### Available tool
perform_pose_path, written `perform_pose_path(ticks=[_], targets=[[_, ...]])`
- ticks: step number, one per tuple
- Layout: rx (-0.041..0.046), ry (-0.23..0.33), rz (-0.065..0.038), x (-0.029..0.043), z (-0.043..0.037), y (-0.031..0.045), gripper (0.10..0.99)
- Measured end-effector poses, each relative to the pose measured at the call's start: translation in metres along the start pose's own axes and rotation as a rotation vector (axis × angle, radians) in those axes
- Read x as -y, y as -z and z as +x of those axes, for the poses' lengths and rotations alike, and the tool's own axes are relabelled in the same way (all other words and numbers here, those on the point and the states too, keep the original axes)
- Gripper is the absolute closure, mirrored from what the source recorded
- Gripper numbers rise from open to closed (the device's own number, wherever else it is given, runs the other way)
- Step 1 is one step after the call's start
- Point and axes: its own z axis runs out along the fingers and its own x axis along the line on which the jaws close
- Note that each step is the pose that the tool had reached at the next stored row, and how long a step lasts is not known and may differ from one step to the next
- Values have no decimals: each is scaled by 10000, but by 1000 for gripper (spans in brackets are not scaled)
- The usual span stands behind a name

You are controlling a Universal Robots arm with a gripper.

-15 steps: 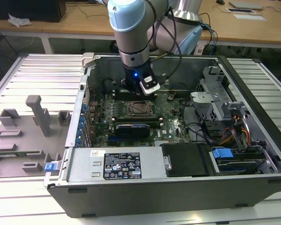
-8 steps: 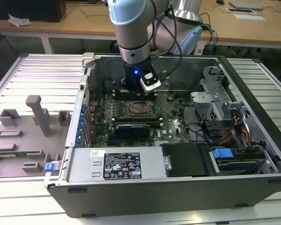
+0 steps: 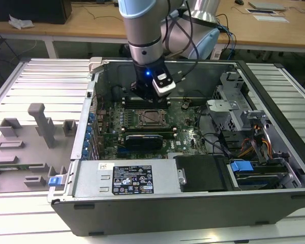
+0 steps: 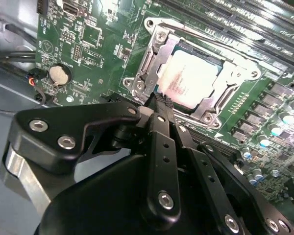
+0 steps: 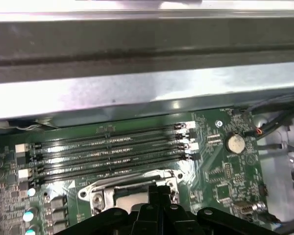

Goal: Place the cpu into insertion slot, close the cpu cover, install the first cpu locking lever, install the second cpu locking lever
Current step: 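Install the first cpu locking lever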

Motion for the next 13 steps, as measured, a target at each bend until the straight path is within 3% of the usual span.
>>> perform_pose_path(ticks=[1, 6, 7, 8, 9, 10, 11, 12, 13], targets=[[7, -12, 49, -2, -5, 16, 980], [7, -13, 68, -2, -5, 17, 980], [-52, -19, 76, -3, -6, 15, 980], [-291, -34, 114, -4, -15, 12, 980], [-474, -43, 143, -4, -24, 10, 980], [-747, -60, 188, -6, -38, 6, 980], [-934, -70, 221, -7, -49, 4, 980], [-1185, -82, 268, -9, -65, -1, 980], [-1361, -93, 305, -11, -76, -3, 980]])
